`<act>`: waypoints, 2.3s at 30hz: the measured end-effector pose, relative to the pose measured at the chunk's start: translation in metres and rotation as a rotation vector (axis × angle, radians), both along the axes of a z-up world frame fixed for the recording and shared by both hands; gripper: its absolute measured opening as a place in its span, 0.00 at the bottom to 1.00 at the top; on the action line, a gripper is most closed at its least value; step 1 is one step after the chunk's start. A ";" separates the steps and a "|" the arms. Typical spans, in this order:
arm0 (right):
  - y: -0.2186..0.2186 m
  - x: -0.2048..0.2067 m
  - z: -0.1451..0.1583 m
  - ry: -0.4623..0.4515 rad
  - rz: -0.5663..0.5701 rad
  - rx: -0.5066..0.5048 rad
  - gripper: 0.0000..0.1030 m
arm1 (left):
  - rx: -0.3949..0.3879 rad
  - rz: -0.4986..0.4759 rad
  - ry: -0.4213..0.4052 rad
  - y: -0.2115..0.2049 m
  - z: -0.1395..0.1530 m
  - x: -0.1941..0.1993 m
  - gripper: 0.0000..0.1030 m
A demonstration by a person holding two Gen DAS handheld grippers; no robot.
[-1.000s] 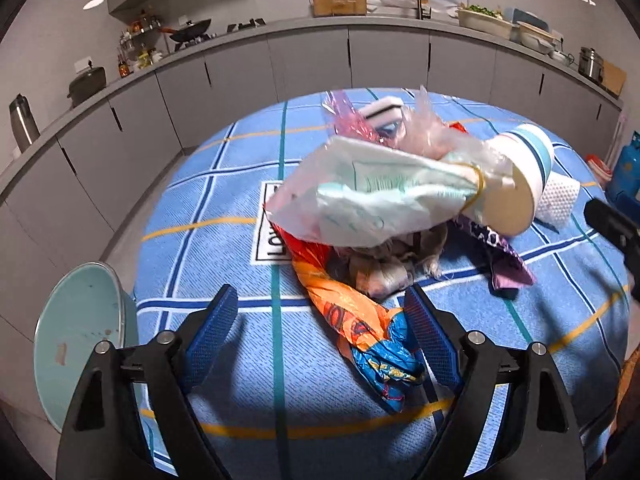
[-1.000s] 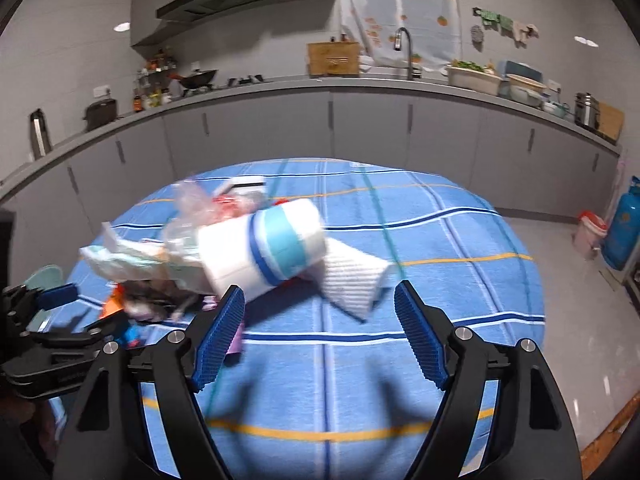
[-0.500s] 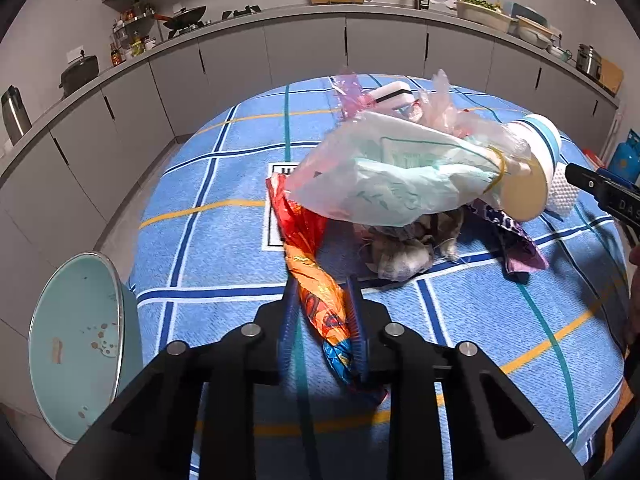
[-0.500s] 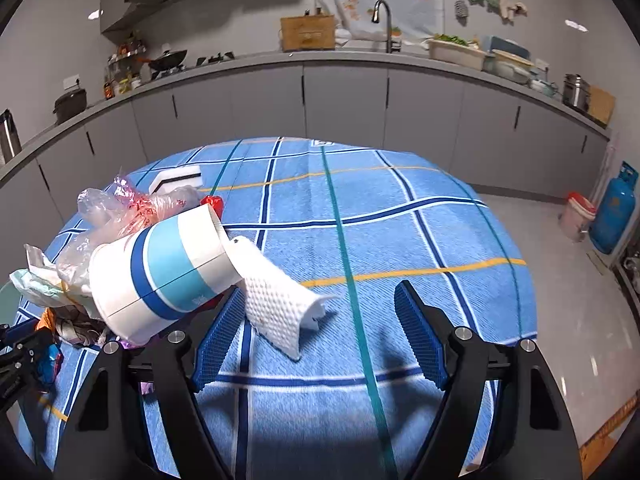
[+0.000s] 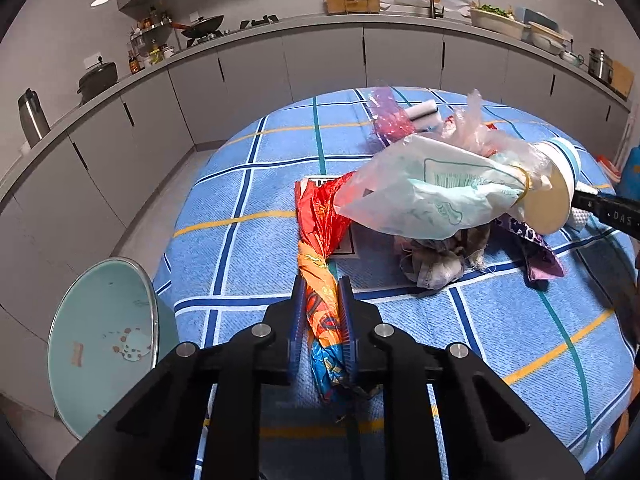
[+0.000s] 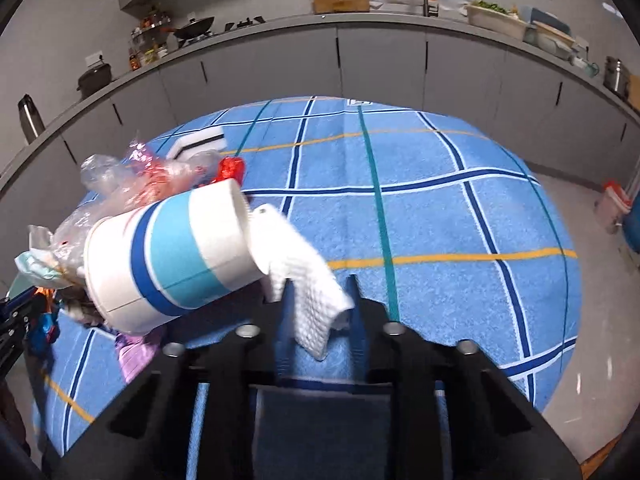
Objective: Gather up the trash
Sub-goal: 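Grasp the orange printed wrapper with the left tool while the right tool grasps the white mesh sleeve, then lift and carry the wrapper and white mesh sleeve over the teal bucket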
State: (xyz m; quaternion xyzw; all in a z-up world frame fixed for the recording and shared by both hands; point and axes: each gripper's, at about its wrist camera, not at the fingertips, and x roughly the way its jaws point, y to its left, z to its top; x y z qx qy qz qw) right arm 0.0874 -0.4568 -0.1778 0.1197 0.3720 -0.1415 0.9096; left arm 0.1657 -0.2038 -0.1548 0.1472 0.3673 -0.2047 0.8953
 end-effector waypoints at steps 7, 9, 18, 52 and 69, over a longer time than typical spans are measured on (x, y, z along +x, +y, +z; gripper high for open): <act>0.003 -0.023 0.016 -0.067 -0.065 -0.015 0.08 | -0.014 0.018 -0.022 0.010 0.010 -0.003 0.16; 0.007 -0.028 0.024 -0.088 -0.080 -0.043 0.08 | -0.019 0.021 -0.032 0.013 0.013 -0.006 0.16; 0.021 -0.052 0.059 -0.189 -0.143 -0.124 0.08 | -0.052 0.046 -0.087 0.031 0.036 -0.021 0.16; 0.150 -0.026 0.113 -0.326 0.113 -0.153 0.08 | -0.130 0.228 -0.170 0.119 0.069 -0.025 0.16; 0.223 0.015 0.117 -0.335 0.310 -0.135 0.08 | -0.122 0.384 -0.182 0.187 0.070 -0.012 0.16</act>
